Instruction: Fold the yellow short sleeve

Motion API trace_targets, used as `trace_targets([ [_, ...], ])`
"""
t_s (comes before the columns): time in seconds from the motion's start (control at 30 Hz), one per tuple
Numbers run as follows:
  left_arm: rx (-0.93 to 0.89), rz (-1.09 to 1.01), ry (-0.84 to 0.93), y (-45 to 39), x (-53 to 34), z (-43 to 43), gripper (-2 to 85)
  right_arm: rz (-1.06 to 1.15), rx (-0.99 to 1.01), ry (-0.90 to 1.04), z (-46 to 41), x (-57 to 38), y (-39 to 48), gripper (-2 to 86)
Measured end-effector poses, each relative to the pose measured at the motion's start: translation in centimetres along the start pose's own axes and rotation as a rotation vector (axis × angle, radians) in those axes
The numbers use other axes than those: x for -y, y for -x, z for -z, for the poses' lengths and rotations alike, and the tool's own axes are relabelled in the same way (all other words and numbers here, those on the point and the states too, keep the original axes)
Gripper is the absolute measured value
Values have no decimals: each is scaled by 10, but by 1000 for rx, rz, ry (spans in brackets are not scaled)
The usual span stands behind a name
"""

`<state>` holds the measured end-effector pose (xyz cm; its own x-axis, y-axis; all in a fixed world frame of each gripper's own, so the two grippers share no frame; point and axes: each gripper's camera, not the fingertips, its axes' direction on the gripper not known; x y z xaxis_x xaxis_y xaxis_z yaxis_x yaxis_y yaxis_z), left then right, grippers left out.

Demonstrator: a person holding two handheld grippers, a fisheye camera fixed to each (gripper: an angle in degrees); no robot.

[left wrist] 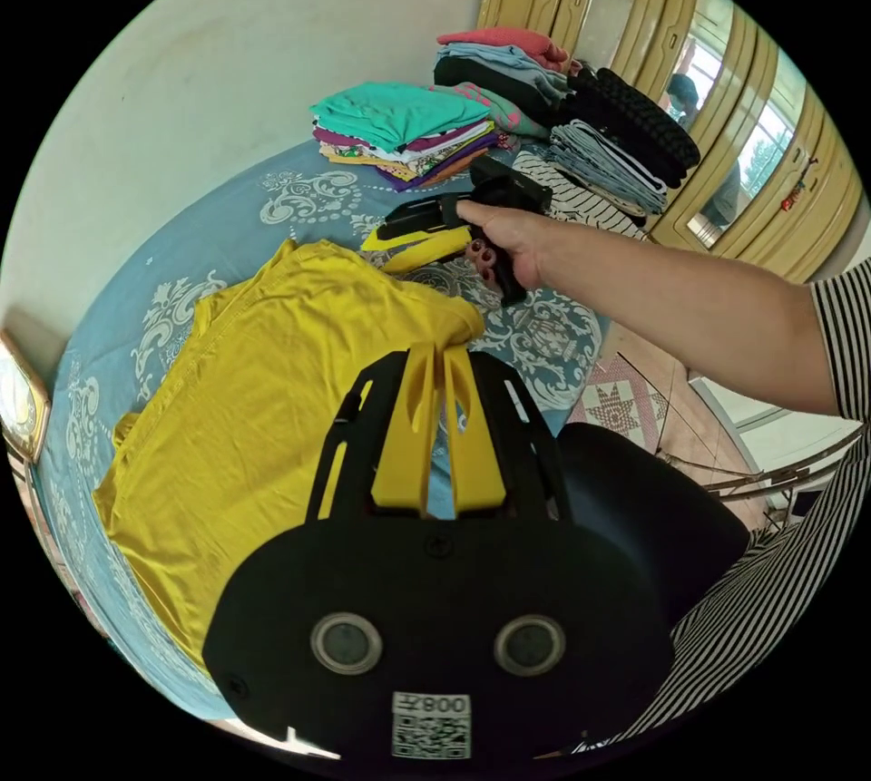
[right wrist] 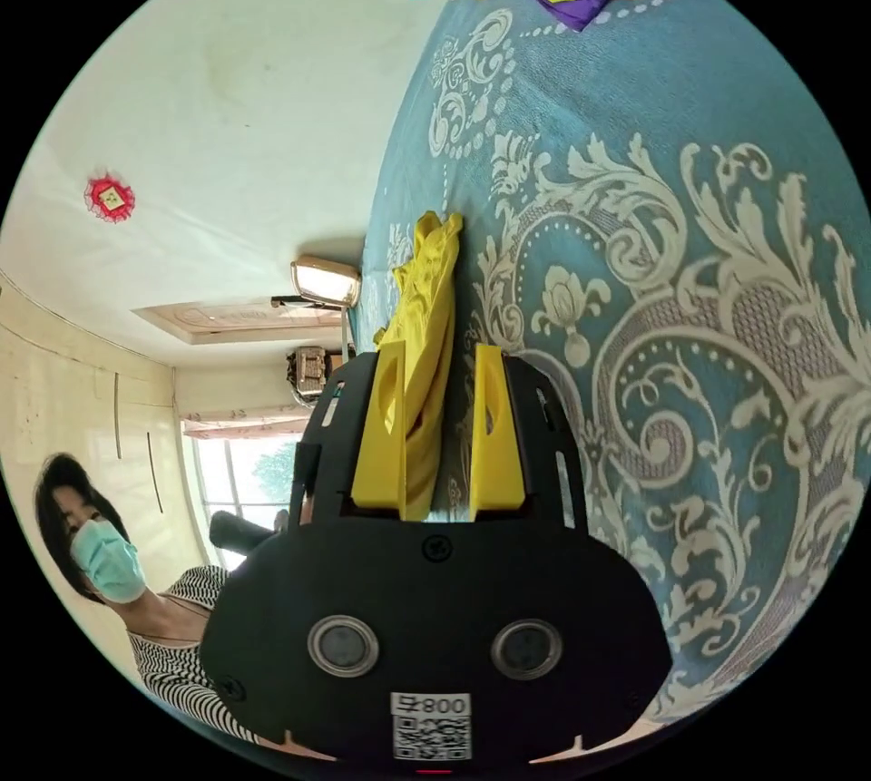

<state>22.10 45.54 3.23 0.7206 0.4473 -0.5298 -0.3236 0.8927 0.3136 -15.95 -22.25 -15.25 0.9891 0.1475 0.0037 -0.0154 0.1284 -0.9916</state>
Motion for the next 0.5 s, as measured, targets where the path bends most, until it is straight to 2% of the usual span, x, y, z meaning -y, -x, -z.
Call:
trace_targets([
  [0.23,-54,30,-29,4,-1,-6,15,26,-154,96,-71,78,28,94],
  [0.5,-89,49,-42,25,-29,-7,15,56,-184,139,-131,120,53,52],
])
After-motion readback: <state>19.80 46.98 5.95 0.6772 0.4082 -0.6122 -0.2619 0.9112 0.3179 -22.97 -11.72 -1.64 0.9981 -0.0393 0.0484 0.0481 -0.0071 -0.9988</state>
